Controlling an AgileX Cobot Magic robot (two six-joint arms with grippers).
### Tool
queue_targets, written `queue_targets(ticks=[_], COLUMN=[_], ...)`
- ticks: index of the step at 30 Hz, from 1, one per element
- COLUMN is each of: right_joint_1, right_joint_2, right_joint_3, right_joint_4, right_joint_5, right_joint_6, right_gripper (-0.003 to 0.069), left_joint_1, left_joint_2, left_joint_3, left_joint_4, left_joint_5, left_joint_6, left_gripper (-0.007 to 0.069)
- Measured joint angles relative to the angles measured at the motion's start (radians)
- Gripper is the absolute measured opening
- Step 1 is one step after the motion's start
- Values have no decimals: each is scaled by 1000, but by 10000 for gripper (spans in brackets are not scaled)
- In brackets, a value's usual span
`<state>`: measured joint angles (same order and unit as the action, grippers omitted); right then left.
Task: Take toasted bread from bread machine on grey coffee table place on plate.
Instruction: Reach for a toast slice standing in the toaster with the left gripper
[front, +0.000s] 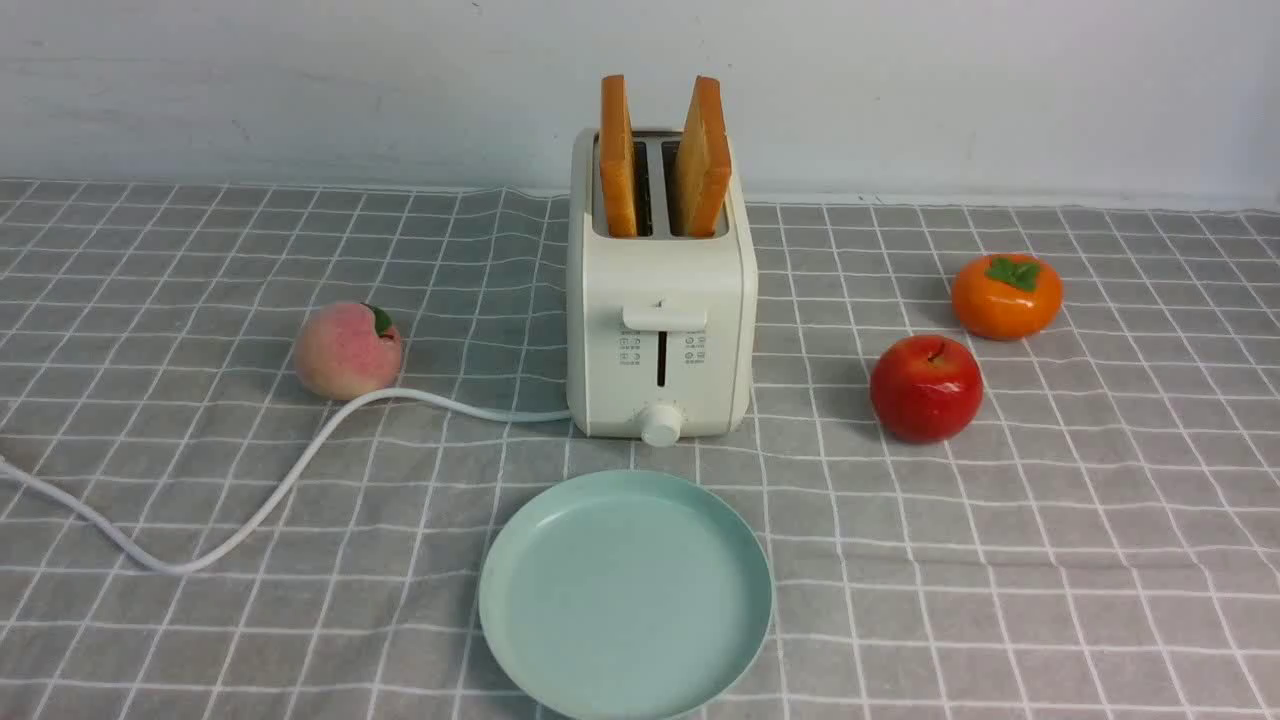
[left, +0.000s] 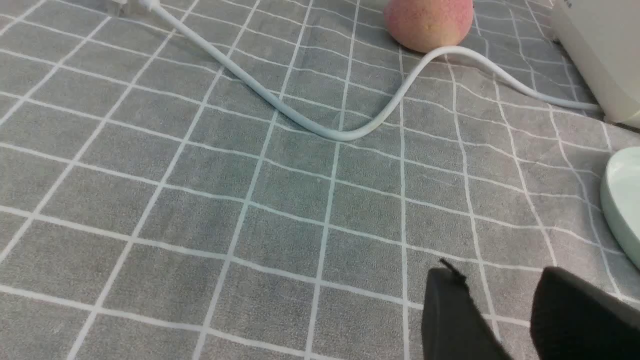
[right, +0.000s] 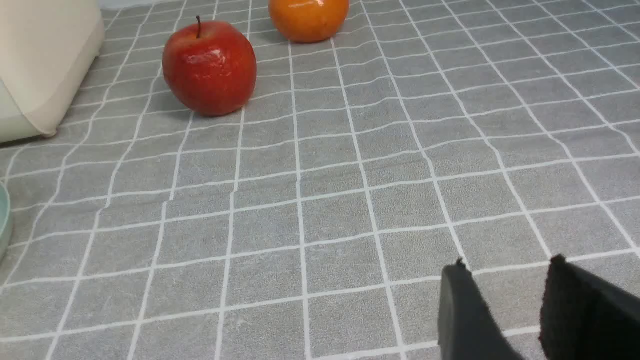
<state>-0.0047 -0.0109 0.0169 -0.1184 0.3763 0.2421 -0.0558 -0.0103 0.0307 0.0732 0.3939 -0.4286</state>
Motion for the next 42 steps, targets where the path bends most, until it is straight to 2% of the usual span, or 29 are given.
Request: queue_targets(ticks=[16, 20, 23, 27, 28, 32, 36, 39, 40, 41, 42], right_joint_1=[0, 0, 0, 0, 0, 0, 0, 0, 0, 0, 0], right_joint_2=[0, 0, 0, 0, 0, 0, 0, 0, 0, 0, 0], right_joint_3=[0, 0, 0, 0, 0, 0, 0, 2, 2, 8, 8], right_joint_4=[0, 0, 0, 0, 0, 0, 0, 27, 32, 84, 101], right_joint_5=[0, 0, 0, 0, 0, 0, 0, -22, -27, -81, -89], right_joint_6=[0, 0, 0, 0, 0, 0, 0, 19, 23, 62, 67], right_gripper=[240, 240, 240, 240, 240, 240, 240, 240, 240, 240, 240], left_joint_1=[0, 0, 0, 0, 0, 0, 0, 0, 0, 0, 0], left_joint_2=[0, 0, 0, 0, 0, 0, 0, 0, 0, 0, 0], left_joint_3=[0, 0, 0, 0, 0, 0, 0, 0, 0, -8, -15], left_joint_4=[0, 36, 22, -48, -48, -73, -80, -131, -135, -152, -156], left_joint_5=[0, -22, -102, -297, -297, -566, -765, -921, -926, -936, -931], left_joint_6=[0, 0, -30, -89, -89, -98, -102, -121, -124, -155, -172], left_gripper=[238, 238, 238, 238, 238, 238, 230, 173, 167, 111, 94])
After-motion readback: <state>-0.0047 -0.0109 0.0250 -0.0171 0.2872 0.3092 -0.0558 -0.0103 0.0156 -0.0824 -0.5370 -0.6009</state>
